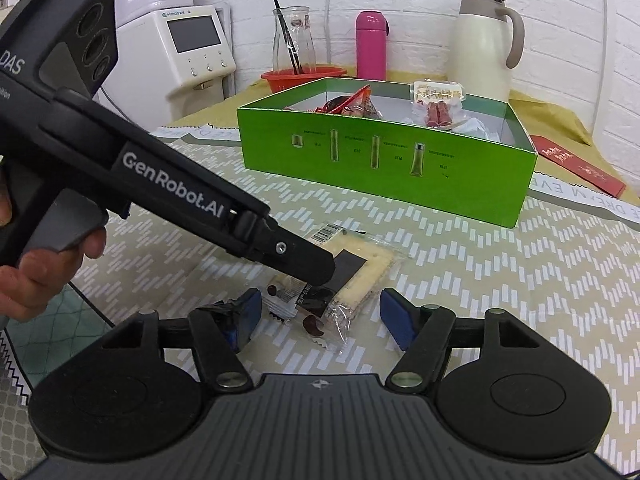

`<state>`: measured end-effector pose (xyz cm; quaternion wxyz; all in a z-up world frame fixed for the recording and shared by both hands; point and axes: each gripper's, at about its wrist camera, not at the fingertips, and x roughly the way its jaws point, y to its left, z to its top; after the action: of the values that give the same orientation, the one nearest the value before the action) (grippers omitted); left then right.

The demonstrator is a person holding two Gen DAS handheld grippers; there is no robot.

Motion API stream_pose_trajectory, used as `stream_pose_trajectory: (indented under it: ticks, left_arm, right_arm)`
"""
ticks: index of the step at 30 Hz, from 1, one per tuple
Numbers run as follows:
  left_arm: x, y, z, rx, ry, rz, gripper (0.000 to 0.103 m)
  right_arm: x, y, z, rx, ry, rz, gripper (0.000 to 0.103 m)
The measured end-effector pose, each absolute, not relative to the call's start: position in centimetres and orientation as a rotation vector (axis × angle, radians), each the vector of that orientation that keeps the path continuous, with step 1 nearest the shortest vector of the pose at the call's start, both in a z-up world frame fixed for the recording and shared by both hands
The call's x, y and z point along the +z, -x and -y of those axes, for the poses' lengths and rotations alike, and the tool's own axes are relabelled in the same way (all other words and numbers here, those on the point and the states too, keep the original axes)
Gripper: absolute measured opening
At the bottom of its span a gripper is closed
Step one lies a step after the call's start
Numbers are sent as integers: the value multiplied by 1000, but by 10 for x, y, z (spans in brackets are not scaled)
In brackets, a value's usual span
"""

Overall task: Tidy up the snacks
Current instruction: 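Carry the cheese-cracker pack into the green box and open the right gripper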

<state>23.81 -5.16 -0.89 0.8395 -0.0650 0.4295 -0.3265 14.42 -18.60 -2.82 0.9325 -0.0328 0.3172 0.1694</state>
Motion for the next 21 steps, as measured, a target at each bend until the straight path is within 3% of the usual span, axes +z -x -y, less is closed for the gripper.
stream_pose_trajectory:
  ticks: [2,3,4,8,21]
  left_arm:
    - [-9,-235,53,-680,125,-897,42]
    - [-9,-233,56,-674,114,-890,41]
    - [-9,-229,58,-667,93,-884,39]
    - [0,-213,62,-626,71,-858,36]
    - [70,-214,55,-638,125,-641,35]
  right_arm:
    - [-29,-144,184,343,89,-643,103]
    - [-29,-145,184,342,98,-641,95]
    - [-29,-145,184,343,100,-635,77]
    - [-25,-145,188,330,55,-640,62]
    - [32,-145,201,317,34,-427,57]
